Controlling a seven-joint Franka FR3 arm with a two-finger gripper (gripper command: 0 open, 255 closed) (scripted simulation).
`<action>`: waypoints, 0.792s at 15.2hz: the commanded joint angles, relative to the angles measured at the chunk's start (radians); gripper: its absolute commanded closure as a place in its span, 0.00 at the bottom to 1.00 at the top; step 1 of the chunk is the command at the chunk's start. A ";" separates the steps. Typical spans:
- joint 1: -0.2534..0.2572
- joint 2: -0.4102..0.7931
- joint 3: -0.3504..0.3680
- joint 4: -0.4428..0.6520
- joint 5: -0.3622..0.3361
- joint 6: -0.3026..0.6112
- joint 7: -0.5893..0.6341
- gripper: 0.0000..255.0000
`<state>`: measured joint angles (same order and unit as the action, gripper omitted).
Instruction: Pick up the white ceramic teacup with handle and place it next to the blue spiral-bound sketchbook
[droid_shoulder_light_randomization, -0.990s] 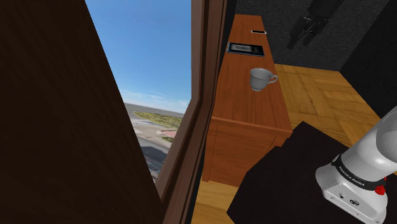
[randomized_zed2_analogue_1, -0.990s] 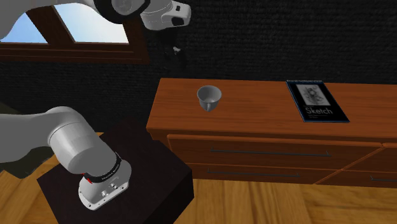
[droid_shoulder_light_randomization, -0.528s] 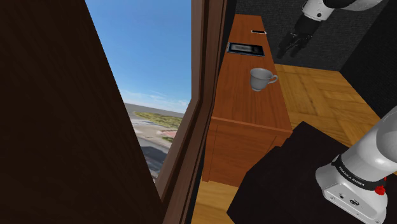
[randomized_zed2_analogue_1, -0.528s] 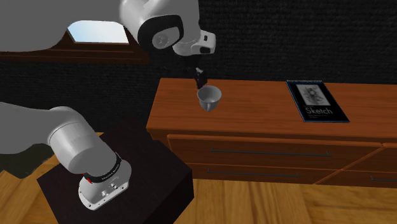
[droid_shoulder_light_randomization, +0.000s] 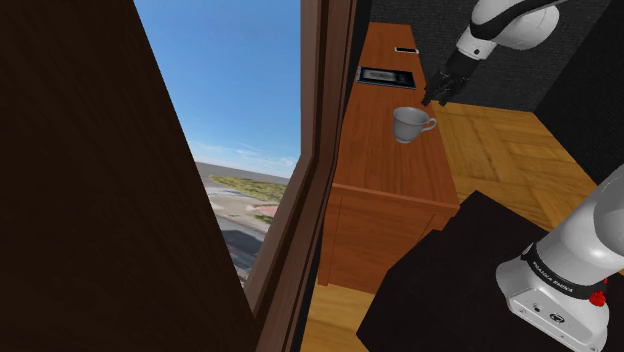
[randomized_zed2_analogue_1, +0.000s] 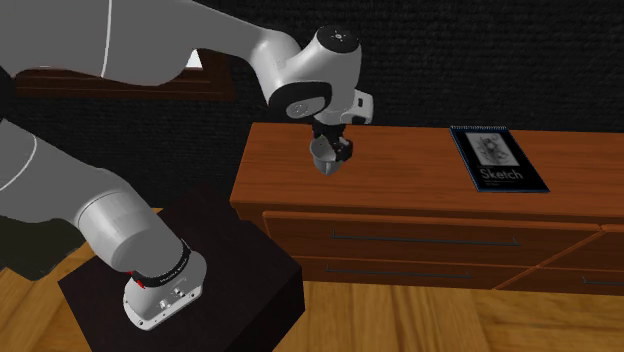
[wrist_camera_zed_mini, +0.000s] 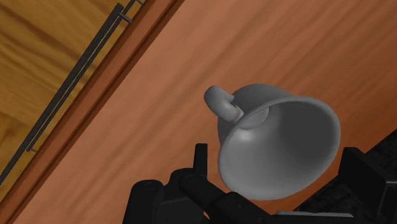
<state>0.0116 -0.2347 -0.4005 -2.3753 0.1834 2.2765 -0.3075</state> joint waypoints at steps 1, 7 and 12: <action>0.015 0.086 -0.036 0.025 0.076 0.036 -0.077 0.00; 0.028 0.196 -0.051 0.042 0.185 0.096 -0.167 0.00; 0.035 0.235 -0.046 0.034 0.226 0.136 -0.195 0.00</action>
<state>0.0459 -0.0029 -0.4467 -2.3397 0.4052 2.4074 -0.4982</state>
